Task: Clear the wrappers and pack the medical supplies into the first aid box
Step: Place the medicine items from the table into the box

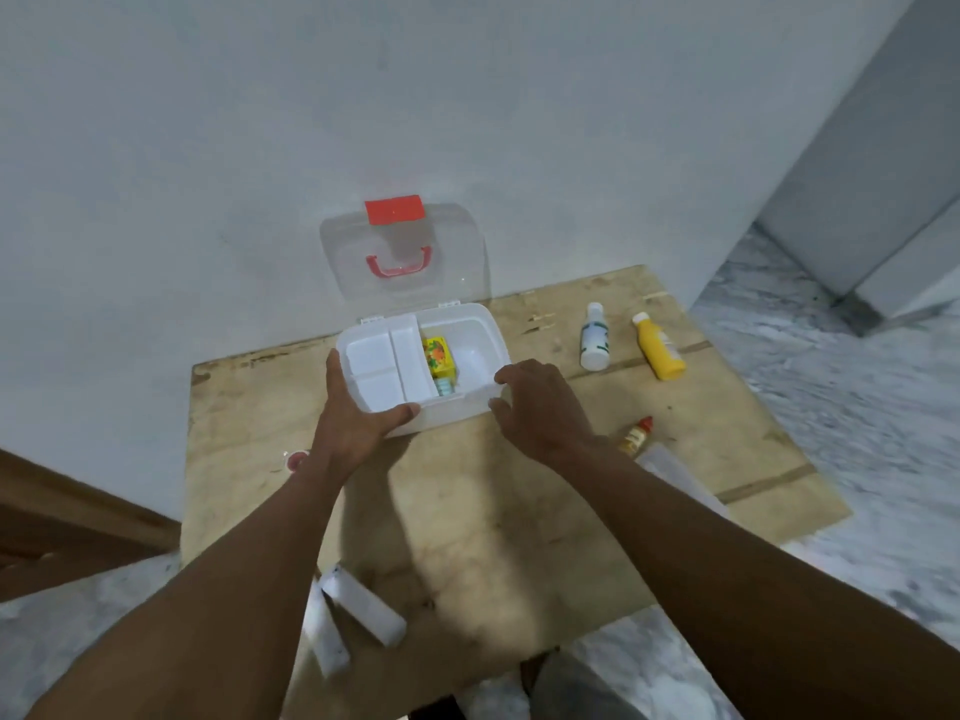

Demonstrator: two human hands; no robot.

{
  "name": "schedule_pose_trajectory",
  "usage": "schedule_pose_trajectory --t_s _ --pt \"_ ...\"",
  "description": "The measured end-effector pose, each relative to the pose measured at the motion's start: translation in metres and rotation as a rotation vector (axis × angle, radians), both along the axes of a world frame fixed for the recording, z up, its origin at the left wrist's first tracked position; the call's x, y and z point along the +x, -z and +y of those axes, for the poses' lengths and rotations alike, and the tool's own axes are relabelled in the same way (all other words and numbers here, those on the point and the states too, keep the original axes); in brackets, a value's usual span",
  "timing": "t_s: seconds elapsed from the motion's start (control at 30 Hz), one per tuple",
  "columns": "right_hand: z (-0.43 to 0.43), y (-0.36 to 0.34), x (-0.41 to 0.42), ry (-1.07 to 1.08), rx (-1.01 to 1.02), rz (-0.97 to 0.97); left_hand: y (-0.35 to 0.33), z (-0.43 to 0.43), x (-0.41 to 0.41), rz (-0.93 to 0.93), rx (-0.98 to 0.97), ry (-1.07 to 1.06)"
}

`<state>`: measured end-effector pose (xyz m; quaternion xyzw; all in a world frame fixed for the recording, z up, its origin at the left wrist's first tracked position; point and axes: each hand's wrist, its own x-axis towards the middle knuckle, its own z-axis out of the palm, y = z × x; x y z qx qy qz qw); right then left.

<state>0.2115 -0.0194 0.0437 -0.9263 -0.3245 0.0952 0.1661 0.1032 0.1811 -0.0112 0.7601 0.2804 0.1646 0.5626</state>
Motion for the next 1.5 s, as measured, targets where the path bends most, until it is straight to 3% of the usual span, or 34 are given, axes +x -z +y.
schedule_pose_trajectory --t_s 0.67,1.1,1.5 --pt "-0.179 0.044 0.001 0.326 -0.445 0.163 -0.004 -0.013 0.003 0.057 -0.096 -0.038" --pt "-0.168 0.029 -0.001 0.408 -0.292 0.109 -0.004 -0.015 -0.001 0.052 -0.086 -0.018" --pt "-0.033 -0.02 0.008 0.285 -0.11 -0.09 -0.007 -0.017 -0.004 0.008 -0.094 -0.016"
